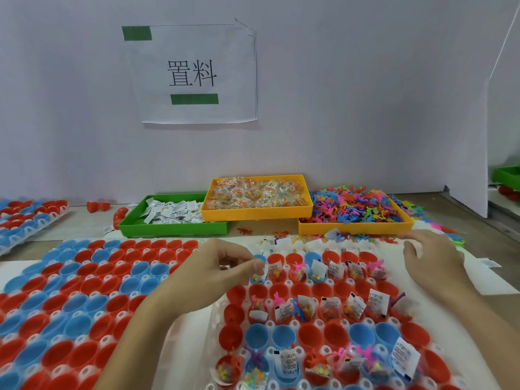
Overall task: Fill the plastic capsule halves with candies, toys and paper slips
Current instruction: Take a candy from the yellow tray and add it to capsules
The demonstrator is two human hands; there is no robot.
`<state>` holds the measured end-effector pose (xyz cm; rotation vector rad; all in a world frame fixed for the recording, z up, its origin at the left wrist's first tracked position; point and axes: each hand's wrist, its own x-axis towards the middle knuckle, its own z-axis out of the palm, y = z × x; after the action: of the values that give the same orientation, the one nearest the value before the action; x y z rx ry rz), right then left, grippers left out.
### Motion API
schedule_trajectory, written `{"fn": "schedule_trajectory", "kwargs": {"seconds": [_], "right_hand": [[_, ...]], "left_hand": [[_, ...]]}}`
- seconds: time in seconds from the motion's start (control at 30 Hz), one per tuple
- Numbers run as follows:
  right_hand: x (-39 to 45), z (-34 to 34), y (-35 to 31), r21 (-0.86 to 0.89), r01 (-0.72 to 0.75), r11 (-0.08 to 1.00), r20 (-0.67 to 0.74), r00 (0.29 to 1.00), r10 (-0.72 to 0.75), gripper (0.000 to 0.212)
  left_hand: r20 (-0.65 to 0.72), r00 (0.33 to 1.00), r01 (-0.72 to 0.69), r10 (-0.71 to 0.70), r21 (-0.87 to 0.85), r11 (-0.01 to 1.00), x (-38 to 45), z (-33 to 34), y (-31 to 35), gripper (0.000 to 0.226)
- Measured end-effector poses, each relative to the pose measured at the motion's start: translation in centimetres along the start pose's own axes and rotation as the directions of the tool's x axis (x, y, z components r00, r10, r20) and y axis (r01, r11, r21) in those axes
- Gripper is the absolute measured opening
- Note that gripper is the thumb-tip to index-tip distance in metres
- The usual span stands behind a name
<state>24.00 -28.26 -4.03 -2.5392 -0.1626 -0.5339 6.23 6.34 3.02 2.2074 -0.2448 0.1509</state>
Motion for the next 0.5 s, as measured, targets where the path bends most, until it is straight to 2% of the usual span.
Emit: {"fn": "schedule_trajectory", "kwargs": {"seconds": [0.1, 0.23, 0.37, 0.5], "right_hand": [[0.23, 0.44, -0.13, -0.137, 0.037, 0.990, 0.137, 0.990, -0.018, 0.035], [0.41, 0.91, 0.10, -0.155, 0.017, 0.988, 0.231, 0.973, 0.020, 0.039], [0.49, 0.73, -0.09, -0.131, 0.007, 0.991, 0.165, 0.986, 0.014, 0.031], [0.34, 0.65, -0.18, -0.121, 0.028, 0.992, 0.105, 0.994, -0.015, 0.021]], "left_hand": [[-0.135, 0.991, -0.022, 0.022, -0.003, 1.000, 0.10, 0.08, 0.11, 0.036], [-0.233, 0.972, 0.007, -0.008, -0.006, 1.000, 0.37, 0.30, -0.02, 0.027], [-0.280, 0.960, 0.021, -0.019, 0.005, 1.000, 0.52, 0.43, -0.29, 0.021], [-0.313, 0.949, 0.030, -0.029, -0.002, 1.000, 0.59, 0.53, -0.12, 0.031]]}}
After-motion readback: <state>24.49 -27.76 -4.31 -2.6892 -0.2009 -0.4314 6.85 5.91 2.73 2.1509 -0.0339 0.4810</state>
